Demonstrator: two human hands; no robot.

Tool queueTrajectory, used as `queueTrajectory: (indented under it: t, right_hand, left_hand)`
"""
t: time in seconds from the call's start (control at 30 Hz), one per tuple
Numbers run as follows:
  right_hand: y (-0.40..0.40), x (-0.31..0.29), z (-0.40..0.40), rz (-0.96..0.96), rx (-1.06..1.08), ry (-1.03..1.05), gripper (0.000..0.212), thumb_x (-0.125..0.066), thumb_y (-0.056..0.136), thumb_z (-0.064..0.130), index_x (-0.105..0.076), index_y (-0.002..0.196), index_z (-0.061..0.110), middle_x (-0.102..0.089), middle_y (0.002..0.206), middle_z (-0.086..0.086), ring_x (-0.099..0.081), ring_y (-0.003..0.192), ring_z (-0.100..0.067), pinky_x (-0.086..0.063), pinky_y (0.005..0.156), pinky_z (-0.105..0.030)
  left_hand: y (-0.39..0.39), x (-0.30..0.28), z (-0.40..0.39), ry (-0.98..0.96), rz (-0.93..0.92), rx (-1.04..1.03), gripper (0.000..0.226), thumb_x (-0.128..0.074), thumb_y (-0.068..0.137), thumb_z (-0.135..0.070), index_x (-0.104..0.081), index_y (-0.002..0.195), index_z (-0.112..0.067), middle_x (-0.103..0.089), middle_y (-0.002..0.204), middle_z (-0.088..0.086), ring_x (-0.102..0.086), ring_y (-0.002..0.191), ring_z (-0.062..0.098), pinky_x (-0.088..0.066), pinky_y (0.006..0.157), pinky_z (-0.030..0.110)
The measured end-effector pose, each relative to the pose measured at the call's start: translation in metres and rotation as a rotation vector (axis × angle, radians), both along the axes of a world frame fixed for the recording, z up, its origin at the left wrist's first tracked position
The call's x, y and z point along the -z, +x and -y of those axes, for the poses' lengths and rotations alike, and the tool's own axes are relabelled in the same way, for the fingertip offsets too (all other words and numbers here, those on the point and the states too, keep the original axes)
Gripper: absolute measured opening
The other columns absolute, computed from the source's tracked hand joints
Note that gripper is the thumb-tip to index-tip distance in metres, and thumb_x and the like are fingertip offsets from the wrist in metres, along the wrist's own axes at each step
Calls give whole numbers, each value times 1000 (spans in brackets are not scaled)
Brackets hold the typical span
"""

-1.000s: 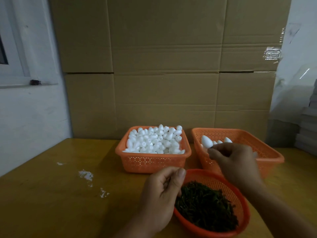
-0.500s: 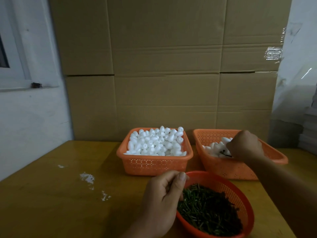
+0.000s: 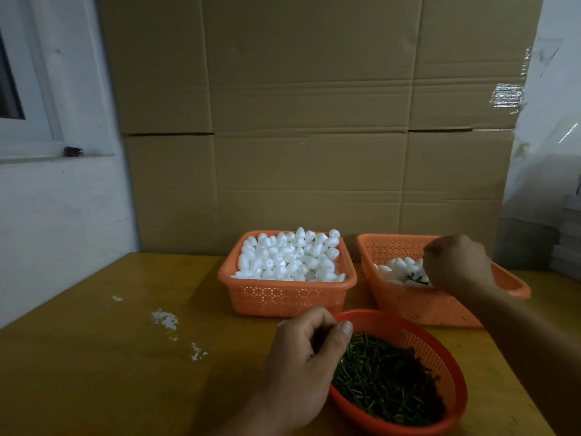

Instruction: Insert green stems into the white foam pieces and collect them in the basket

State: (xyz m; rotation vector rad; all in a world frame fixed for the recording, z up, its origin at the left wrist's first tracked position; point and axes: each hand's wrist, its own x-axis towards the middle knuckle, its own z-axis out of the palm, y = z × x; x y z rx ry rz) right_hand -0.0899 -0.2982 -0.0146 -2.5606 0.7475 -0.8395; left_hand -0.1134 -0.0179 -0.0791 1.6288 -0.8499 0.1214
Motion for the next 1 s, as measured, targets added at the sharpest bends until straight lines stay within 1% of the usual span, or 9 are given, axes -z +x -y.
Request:
queueTrajectory:
  t: [0.1,0.13,0.2,0.3,0.4,0.53,0.67,0.73,1.0]
  right_hand:
    - [-15,-3,-18,39,-57,-50,25,-54,95,13,-77,87,18,-75,91,-4,-63,95,-31,-47,89,-39]
    - [-21,-3,-25,70,-73,-23,23,-55,95,16,-77,100,16,-75,102,-7,-62,104,-36,-49,93,-42]
    - [-33,-2,-39,145,-131,3,24,-59,94,17,-76,110,16,-75,112,-8,-67,99,-35,-56,80,-41]
    - [-54,1,-64,257,-234,19,22,-64,91,18,-77,109,17,-76,109,0,-66,73,-11,-45,61,-19]
    - [-70,12,-84,293,-364,138,21,-69,90,21,-77,109,23,-72,98,18,-57,79,14,-38,69,-9]
    - [-80,27,-95,169,-450,136,24,-69,90,27,-73,114,30,-68,98,26,-58,87,19,-40,72,-6]
    - [-83,34,-97,7,-469,57,28,-65,90,38,-69,117,38,-66,108,22,-58,109,0,-49,98,-34]
    - [-85,35,-102,-8,-478,37,27,-66,90,38,-69,117,38,-60,98,32,-56,110,-5,-47,101,-42]
    - [-88,39,-112,112,-479,1,25,-74,86,27,-75,110,32,-50,80,35,-59,99,-9,-48,95,-45]
  left_hand:
    - [-1,0,-1,11,4,-11,34,-58,91,-52,-56,72,-23,-52,58,-8,-47,57,4,-41,54,24]
    - [-1,0,-1,14,4,-18,32,-59,94,-47,-56,72,-23,-53,59,-8,-48,57,4,-41,54,24]
    - [0,0,-2,19,-2,-37,30,-60,98,-36,-57,73,-20,-54,60,-7,-49,58,5,-42,56,23]
    - [-1,-3,-3,42,7,-71,26,-56,99,-33,-60,76,-21,-59,63,-7,-53,60,4,-45,58,22]
    - [0,-4,-4,44,3,-104,23,-51,102,-28,-60,82,-24,-60,66,-9,-52,58,2,-43,55,21]
    - [5,-4,-5,66,-5,-150,23,-45,105,-23,-59,87,-27,-61,71,-9,-52,59,2,-43,56,24]
    - [28,-16,-8,91,-18,-271,26,-44,103,-10,-59,93,-28,-63,80,-6,-57,63,3,-55,65,32]
    - [52,-33,-11,155,13,-343,22,-51,99,-9,-60,93,-28,-63,83,-8,-59,62,2,-54,62,23]
    - [168,-81,-15,749,193,-610,4,-66,89,-15,-68,86,-13,-69,89,5,-64,79,22,-51,70,36]
